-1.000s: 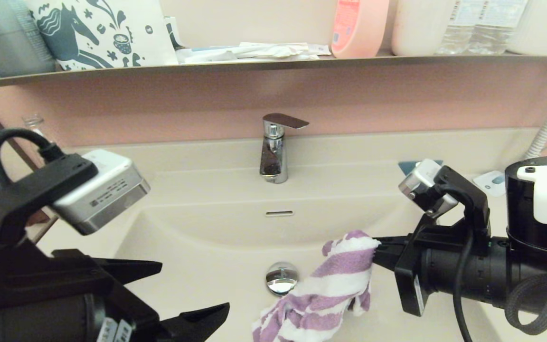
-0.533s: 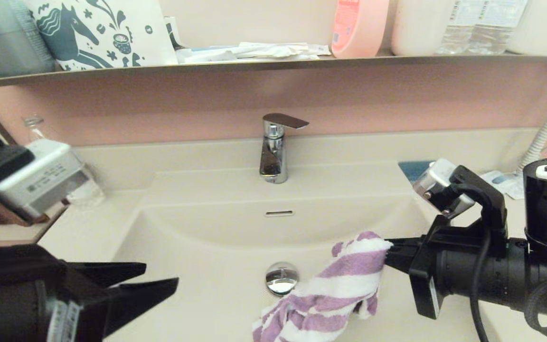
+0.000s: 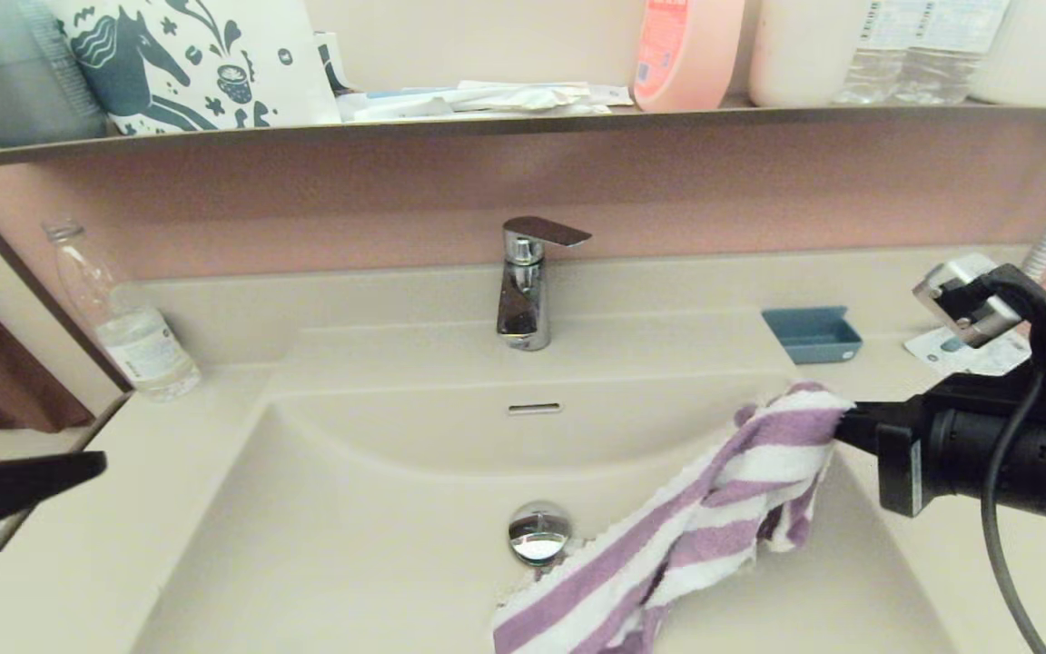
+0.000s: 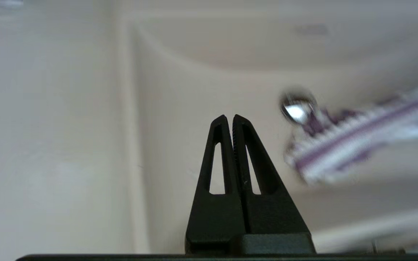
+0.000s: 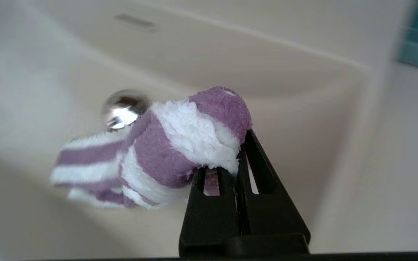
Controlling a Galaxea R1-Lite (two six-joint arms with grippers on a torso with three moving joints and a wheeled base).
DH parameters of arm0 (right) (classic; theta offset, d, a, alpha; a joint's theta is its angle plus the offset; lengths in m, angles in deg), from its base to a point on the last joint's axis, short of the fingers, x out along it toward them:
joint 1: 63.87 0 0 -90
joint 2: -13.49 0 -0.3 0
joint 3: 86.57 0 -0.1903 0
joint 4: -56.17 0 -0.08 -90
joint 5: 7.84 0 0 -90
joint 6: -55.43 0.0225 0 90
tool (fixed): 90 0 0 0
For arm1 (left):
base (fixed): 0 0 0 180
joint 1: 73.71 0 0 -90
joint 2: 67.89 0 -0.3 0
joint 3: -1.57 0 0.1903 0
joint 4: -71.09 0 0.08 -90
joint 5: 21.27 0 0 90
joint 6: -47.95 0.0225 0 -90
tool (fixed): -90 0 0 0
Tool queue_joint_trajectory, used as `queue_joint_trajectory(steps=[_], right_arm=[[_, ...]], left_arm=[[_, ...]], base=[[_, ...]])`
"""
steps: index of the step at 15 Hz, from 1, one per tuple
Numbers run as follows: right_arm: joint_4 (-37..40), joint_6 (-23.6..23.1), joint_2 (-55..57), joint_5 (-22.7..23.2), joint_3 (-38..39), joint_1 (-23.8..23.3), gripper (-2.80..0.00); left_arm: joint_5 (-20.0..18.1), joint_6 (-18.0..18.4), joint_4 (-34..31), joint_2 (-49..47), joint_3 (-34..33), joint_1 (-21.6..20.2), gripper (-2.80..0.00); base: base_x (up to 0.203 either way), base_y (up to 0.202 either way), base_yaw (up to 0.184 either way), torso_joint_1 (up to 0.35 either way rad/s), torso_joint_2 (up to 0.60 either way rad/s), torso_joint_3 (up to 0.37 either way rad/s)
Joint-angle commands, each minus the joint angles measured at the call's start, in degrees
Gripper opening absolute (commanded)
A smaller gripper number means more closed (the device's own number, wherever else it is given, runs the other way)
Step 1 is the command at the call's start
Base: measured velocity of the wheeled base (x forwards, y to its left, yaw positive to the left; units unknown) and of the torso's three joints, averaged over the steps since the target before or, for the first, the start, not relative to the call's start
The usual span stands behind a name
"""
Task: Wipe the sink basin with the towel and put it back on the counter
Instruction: Wipe the sink
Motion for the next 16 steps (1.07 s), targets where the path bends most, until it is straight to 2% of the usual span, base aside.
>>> queue_joint_trajectory(steps=[1, 4, 6, 9, 12, 15, 16], right_arm=[[-0.5, 0.0, 0.3, 0.1, -0.9, -3.0, -2.80], [-0.4, 0.0, 0.8, 0.1, -1.2, -3.3, -2.80], [-0.5, 0.0, 1.4, 0.1, -1.2, -4.0, -2.80], [-0.6, 0.0, 1.7, 0.1, -1.3, -3.7, -2.80], [-0.6, 0.0, 1.7, 0.1, -1.3, -3.3, -2.80], [-3.8, -0.2, 1.9, -0.7, -1.6, -3.4, -2.80], [-6.1, -0.1, 3.1, -2.0, -2.0, -3.6, -2.80]], left_arm=[[0.3, 0.8, 3.6, 6.5, -2.6, -7.3, -2.80], [0.3, 3.7, 8.9, 14.6, -6.9, -16.6, -2.80], [0.3, 5.4, 9.9, 19.7, -10.0, -22.3, -2.80], [0.5, 6.5, 11.1, 26.2, -15.4, -33.3, -2.80], [0.5, 9.8, 11.9, 35.5, -20.2, -37.0, -2.80], [3.7, 12.1, 16.4, 36.1, -25.1, -38.1, -2.80], [4.0, 13.2, 17.4, 36.1, -25.1, -40.0, -2.80]], base=[[0.000, 0.000, 0.000, 0.000, 0.00, 0.000], [0.000, 0.000, 0.000, 0.000, 0.00, 0.000], [0.000, 0.000, 0.000, 0.000, 0.00, 0.000], [0.000, 0.000, 0.000, 0.000, 0.00, 0.000], [0.000, 0.000, 0.000, 0.000, 0.00, 0.000], [0.000, 0.000, 0.000, 0.000, 0.00, 0.000], [0.000, 0.000, 0.000, 0.000, 0.00, 0.000]])
